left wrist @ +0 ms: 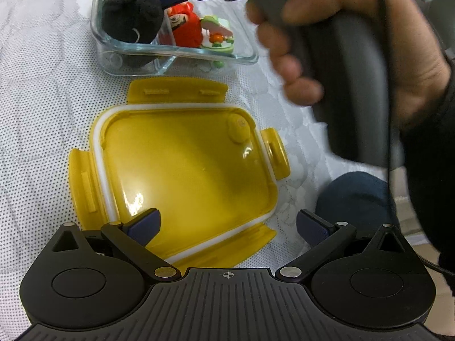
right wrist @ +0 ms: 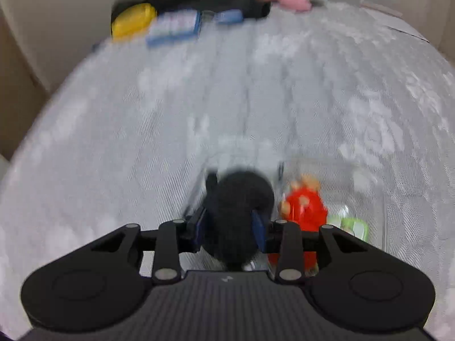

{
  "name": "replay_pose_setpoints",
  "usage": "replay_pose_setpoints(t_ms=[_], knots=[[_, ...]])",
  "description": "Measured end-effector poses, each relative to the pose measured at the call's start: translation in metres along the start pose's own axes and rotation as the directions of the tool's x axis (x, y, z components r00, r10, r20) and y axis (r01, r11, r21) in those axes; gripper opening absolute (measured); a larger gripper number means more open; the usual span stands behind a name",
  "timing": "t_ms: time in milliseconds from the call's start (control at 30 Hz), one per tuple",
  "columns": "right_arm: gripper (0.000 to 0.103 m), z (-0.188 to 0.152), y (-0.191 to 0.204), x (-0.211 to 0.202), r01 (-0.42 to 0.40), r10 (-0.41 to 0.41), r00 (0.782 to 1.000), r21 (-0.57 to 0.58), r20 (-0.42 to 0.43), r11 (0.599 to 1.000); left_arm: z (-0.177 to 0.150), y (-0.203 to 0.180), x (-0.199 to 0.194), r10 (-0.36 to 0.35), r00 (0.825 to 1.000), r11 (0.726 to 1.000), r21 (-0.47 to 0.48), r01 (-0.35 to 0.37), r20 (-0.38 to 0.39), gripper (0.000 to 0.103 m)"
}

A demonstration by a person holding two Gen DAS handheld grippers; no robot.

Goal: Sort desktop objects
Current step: 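Press the black plush toy down into the container with the right gripper, then raise the right gripper away from the glass container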

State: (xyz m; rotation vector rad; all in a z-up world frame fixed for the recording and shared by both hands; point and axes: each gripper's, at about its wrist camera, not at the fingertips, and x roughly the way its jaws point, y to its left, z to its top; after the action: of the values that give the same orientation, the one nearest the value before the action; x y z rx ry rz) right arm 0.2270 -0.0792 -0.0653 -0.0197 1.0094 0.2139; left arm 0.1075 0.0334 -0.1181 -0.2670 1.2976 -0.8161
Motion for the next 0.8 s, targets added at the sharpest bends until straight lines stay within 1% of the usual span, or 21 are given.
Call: replay_pose_setpoints(t_ms=[133,200,267,300,367,400,467,500,533,567,633,667,733,800], knots=[[0.039,0.002,-0.001,0.001,-0.007,0.006,1.0,0.012,0.022,1.0,0.001,0.004,0.0,-0.015,1.0,1.0,-0.01,0.015,0.002,0.103],[0.04,0.004,-0.005,-0.002,-0.016,0.016,1.0,0.019,0.027,1.0,0.001,0.011,0.004,-0.039,0.999,0.999,-0.03,0.039,-0.011,0.103],[0.04,0.005,-0.009,-0.005,-0.026,0.025,0.999,0.026,0.032,0.999,0.0,0.016,0.001,-0.06,0.998,0.997,-0.052,0.061,0.012,0.103],[0.04,0.005,-0.013,-0.011,-0.034,0.032,0.999,0.039,0.04,0.999,0.0,0.018,0.0,-0.071,0.997,0.995,-0.063,0.072,0.024,0.103],[0.04,-0.004,-0.029,-0.043,-0.061,0.053,0.995,0.089,0.088,0.994,0.0,0.021,-0.003,-0.086,0.995,0.993,-0.08,0.09,0.05,0.103],[0.042,-0.009,-0.037,-0.058,-0.066,0.053,0.992,0.108,0.111,0.992,0.0,0.021,-0.004,-0.092,0.994,0.991,-0.087,0.097,0.064,0.103],[0.057,-0.024,-0.054,-0.088,-0.059,0.039,0.988,0.136,0.151,0.989,0.0,0.02,-0.009,-0.081,0.992,0.992,-0.093,0.09,0.098,0.103],[0.062,-0.031,-0.06,-0.101,-0.054,0.029,0.985,0.145,0.169,0.988,-0.001,0.018,-0.012,-0.063,0.991,0.992,-0.1,0.075,0.122,0.103],[0.07,-0.041,-0.065,-0.113,-0.041,0.013,0.982,0.147,0.186,0.988,-0.002,0.016,-0.015,-0.044,0.988,0.992,-0.107,0.06,0.147,0.103],[0.075,-0.051,-0.069,-0.125,-0.026,-0.004,0.979,0.149,0.202,0.988,-0.004,0.015,-0.021,-0.005,0.983,0.992,-0.12,0.028,0.185,0.103],[0.078,-0.074,-0.076,-0.142,-0.002,-0.033,0.975,0.157,0.22,0.988,-0.007,0.013,-0.032,0.075,0.963,0.988,-0.15,-0.037,0.259,0.103],[0.078,-0.083,-0.079,-0.148,0.006,-0.044,0.974,0.171,0.223,0.985,-0.009,0.012,-0.038,0.116,0.948,0.984,-0.167,-0.068,0.295,0.103],[0.078,-0.101,-0.085,-0.153,0.002,-0.047,0.977,0.211,0.21,0.978,-0.013,0.007,-0.048,0.194,0.913,0.972,-0.196,-0.129,0.359,0.103],[0.08,-0.117,-0.09,-0.152,-0.022,-0.029,0.979,0.247,0.2,0.969,-0.023,0.001,-0.055,0.242,0.882,0.963,-0.211,-0.168,0.405,0.103]])
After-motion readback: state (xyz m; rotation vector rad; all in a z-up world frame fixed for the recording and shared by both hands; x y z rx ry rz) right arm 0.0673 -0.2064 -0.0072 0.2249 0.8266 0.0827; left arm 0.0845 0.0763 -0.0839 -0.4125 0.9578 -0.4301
